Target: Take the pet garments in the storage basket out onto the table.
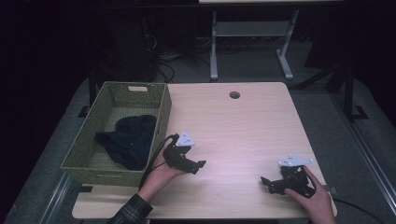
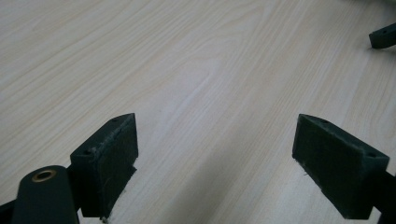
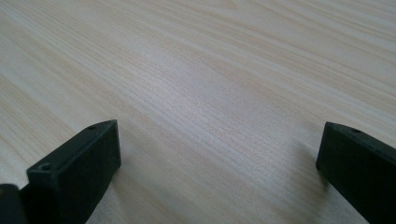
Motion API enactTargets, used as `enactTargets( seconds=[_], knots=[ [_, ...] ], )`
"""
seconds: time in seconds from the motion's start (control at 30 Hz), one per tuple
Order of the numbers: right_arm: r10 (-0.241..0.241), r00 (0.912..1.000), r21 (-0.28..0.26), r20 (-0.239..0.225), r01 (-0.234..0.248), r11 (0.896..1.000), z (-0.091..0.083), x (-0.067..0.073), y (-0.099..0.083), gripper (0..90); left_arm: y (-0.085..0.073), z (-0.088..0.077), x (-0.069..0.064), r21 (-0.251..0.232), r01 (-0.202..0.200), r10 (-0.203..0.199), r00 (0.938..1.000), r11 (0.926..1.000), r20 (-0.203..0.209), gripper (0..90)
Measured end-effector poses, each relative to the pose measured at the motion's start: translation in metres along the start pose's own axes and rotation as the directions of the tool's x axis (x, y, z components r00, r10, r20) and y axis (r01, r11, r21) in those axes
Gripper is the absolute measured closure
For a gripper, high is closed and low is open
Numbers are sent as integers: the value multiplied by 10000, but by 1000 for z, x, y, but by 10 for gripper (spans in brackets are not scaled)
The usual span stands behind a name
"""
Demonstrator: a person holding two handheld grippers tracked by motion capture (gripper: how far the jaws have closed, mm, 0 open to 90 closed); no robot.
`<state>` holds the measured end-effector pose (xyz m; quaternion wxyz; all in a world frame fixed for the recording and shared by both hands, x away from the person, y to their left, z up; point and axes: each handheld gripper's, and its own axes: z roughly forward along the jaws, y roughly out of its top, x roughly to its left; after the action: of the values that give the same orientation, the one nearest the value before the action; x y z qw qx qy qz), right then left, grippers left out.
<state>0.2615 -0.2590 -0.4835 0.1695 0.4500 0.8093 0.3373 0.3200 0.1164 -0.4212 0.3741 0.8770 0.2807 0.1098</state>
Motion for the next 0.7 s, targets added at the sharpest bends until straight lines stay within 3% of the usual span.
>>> enactTargets(
  seconds=[0.7],
  knots=[
    [3, 10000, 1, 0, -3, 10000, 0, 0, 0, 0, 14, -13, 1, -91, -144, 145, 9998, 9999, 100, 139]
  ],
)
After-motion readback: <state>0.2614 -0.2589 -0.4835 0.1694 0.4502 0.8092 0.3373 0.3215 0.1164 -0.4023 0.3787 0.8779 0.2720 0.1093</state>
